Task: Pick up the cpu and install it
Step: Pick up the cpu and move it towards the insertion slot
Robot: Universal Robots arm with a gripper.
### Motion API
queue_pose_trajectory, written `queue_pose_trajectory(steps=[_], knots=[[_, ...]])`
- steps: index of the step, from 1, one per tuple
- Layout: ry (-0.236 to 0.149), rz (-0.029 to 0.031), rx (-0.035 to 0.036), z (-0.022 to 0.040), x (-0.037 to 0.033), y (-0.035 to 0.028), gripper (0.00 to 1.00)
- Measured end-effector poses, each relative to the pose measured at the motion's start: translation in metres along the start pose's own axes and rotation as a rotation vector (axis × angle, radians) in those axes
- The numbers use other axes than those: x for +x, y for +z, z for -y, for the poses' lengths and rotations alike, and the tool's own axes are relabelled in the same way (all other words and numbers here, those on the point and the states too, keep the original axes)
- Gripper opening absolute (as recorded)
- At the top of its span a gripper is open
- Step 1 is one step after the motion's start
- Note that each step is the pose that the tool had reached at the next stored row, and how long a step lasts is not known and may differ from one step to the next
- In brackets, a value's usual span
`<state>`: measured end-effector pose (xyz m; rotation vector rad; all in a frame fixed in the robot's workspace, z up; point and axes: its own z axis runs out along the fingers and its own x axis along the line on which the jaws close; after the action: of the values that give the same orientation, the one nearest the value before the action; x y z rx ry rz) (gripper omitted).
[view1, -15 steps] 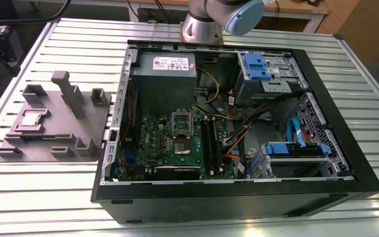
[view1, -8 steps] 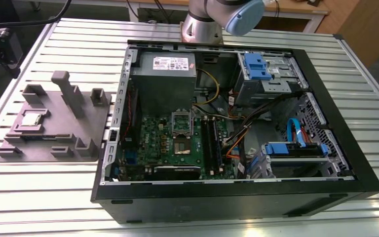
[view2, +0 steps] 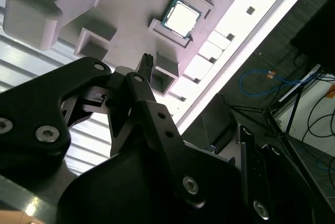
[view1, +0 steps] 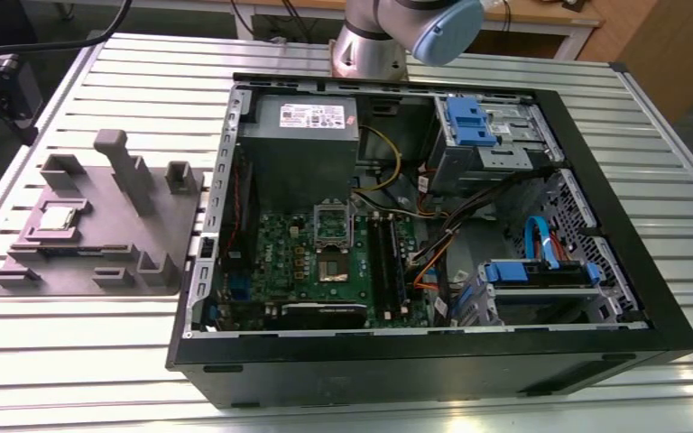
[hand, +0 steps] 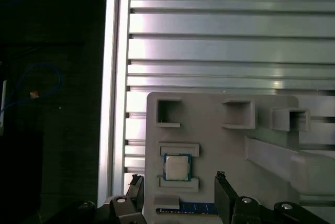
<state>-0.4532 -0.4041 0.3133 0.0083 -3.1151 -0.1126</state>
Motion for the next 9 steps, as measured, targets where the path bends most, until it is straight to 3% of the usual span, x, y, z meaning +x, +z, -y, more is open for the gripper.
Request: queue_pose_trajectory(steps=[9], knots=[[0.0, 0.0, 0.0, 0.0008, -0.0001, 0.0024, 0.65]])
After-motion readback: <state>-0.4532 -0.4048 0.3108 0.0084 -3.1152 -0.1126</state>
